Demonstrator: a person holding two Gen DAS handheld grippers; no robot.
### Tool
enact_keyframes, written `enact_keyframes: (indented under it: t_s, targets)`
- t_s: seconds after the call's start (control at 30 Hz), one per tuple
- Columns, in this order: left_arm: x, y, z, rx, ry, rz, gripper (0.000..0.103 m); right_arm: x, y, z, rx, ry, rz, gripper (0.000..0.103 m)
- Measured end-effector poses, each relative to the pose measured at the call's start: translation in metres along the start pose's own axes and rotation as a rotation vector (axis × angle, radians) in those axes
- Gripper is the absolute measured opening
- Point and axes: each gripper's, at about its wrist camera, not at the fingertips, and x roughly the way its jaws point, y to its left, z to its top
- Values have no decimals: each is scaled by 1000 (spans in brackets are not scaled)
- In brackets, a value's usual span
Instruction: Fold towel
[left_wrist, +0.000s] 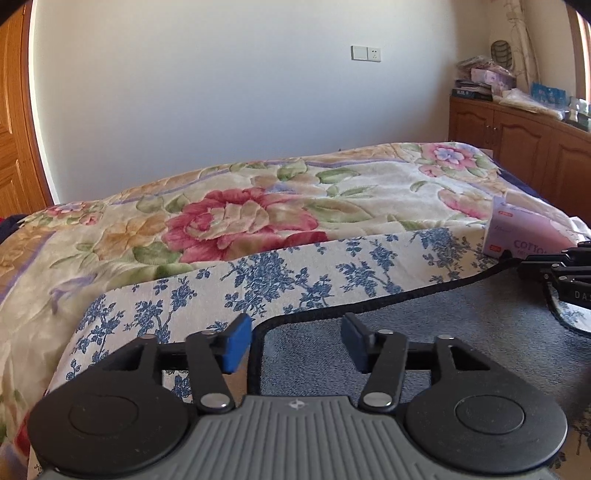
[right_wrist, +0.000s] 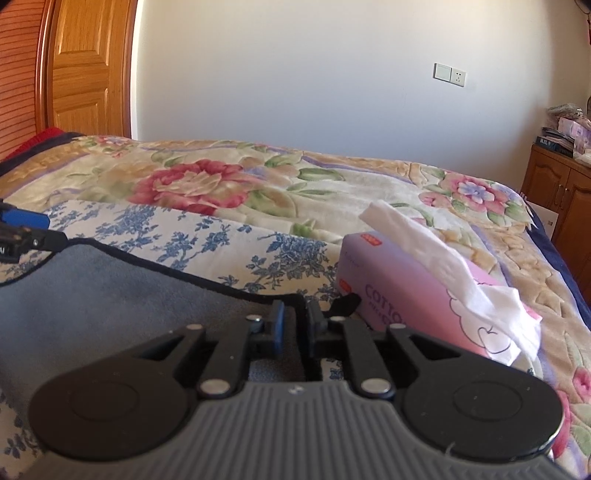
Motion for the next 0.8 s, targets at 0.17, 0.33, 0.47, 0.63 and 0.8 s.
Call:
enact_keyframes:
  t_s: [0.17, 0.33, 0.47, 0.63, 0.8]
  targets:
    - [-10, -5, 3, -17, -15, -6, 75, -12, 2, 3, 12, -13, 17, 48]
    - [-22, -8, 4, -35, -27, -2, 89, -24, 6, 6, 14, -17, 28, 49]
    - [-28, -9, 4, -36, -26, 3, 90, -33, 9, 8, 18, -15, 30, 56]
    - [-45, -8, 9, -61, -28, 2, 96, -48, 14, 10, 25, -15, 27, 66]
    - [-64, -12, 17, -58, -45, 3, 101, -67, 17, 13, 50, -32, 21, 87]
